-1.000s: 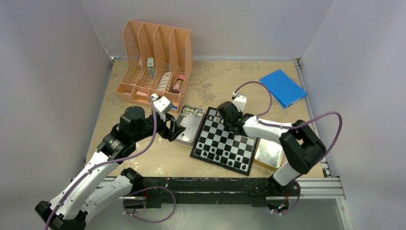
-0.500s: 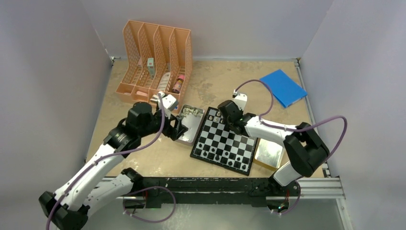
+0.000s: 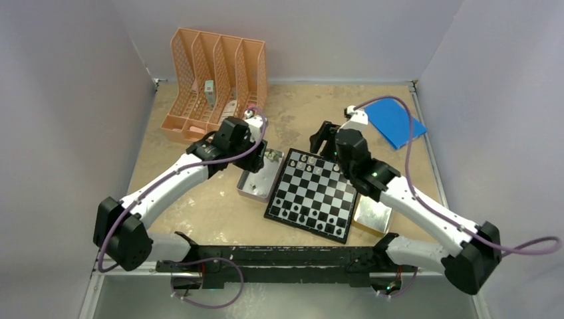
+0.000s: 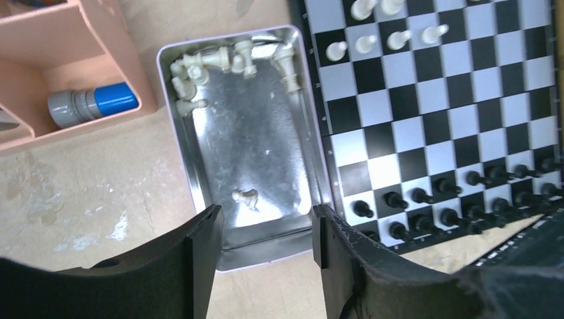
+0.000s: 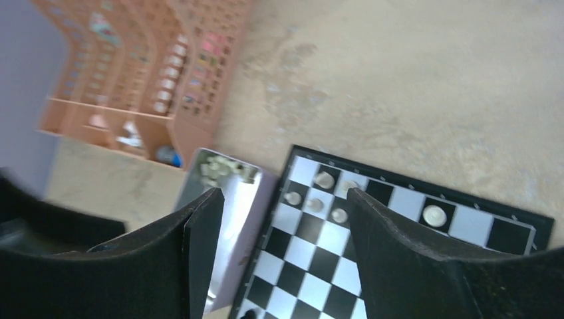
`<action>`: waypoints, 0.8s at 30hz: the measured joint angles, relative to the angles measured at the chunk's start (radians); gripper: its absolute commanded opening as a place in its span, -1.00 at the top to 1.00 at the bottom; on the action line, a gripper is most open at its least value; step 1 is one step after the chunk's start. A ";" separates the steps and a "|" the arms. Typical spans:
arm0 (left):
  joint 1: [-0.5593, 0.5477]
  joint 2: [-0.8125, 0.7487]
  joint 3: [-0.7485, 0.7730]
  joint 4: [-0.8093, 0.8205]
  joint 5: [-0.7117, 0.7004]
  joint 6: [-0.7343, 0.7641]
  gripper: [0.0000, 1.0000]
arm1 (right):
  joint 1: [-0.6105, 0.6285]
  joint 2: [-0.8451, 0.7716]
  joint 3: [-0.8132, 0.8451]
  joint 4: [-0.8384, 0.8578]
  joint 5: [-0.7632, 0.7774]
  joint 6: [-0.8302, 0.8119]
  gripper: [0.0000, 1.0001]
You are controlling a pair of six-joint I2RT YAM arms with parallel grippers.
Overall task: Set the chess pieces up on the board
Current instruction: Pick up the chess piece from the storage box.
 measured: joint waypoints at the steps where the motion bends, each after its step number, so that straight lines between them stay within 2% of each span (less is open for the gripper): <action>1: 0.000 0.019 0.002 -0.006 -0.016 0.001 -0.02 | 0.000 -0.029 -0.002 0.007 -0.014 -0.008 -0.44; 9: 0.009 0.111 0.018 -0.068 -0.069 0.101 0.00 | 0.000 -0.227 -0.106 0.096 -0.156 -0.064 -0.43; 19: 0.011 0.249 0.040 -0.145 -0.032 0.102 0.04 | 0.000 -0.320 -0.131 0.100 -0.214 -0.089 -0.42; 24: 0.011 0.282 0.040 -0.126 -0.043 0.099 0.11 | 0.000 -0.332 -0.142 0.091 -0.227 -0.090 -0.42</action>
